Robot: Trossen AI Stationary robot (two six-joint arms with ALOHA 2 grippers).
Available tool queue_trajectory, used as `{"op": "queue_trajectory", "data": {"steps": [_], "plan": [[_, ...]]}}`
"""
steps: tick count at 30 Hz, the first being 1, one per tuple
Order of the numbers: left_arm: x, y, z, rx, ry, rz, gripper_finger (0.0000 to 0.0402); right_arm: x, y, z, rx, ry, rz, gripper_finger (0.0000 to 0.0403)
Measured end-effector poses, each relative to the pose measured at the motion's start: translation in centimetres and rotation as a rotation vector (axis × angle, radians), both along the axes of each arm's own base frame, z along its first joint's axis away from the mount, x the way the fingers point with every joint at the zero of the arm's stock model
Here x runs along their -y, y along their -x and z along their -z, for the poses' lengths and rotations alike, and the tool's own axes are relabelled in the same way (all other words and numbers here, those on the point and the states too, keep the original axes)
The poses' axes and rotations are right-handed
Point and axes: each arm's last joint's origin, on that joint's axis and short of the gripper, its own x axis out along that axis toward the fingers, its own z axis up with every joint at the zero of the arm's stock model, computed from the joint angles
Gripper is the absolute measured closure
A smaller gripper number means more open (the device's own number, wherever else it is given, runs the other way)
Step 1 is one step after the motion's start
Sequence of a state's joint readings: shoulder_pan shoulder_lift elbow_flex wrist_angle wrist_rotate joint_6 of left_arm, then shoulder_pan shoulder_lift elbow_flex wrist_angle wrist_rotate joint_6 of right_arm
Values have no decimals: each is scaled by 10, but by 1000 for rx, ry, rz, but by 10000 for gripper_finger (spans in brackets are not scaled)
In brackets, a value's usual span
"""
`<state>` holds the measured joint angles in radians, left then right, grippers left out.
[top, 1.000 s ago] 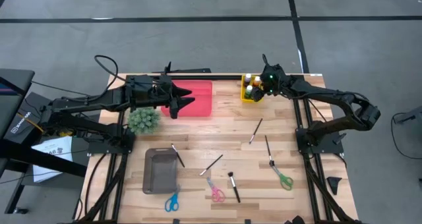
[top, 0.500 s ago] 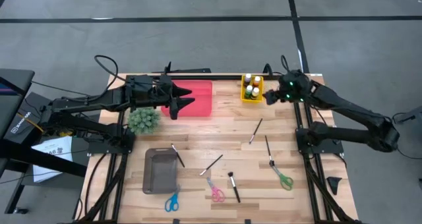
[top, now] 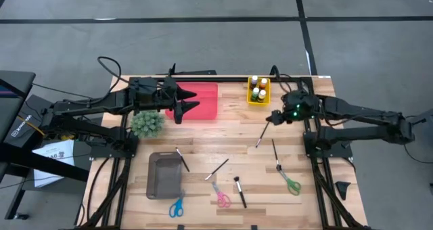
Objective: Pick & Place Paint Supplies
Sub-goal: Put the green scissors into the black bin
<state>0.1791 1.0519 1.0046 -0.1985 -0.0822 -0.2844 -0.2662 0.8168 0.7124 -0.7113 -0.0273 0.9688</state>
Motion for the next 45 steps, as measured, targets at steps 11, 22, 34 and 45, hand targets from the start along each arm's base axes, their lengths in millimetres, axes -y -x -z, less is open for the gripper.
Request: {"op": "queue_trajectory", "data": {"steps": [11, 22, 34, 45], "plan": [[3, 0, 4, -32, 20, 55, 198, -57, -15, 18, -146, -257, -56, 139], [3, 1, 6, -54, 25, 56, 198, -131, -13, 39, -332, -451, -54, 139], [3, 1, 7, -57, 25, 56, 198, -196, -7, 80, -534, -530, 75, 139], [3, 1, 7, -66, -16, 68, 198, -219, -27, 101, -653, -450, 107, 139]]}}
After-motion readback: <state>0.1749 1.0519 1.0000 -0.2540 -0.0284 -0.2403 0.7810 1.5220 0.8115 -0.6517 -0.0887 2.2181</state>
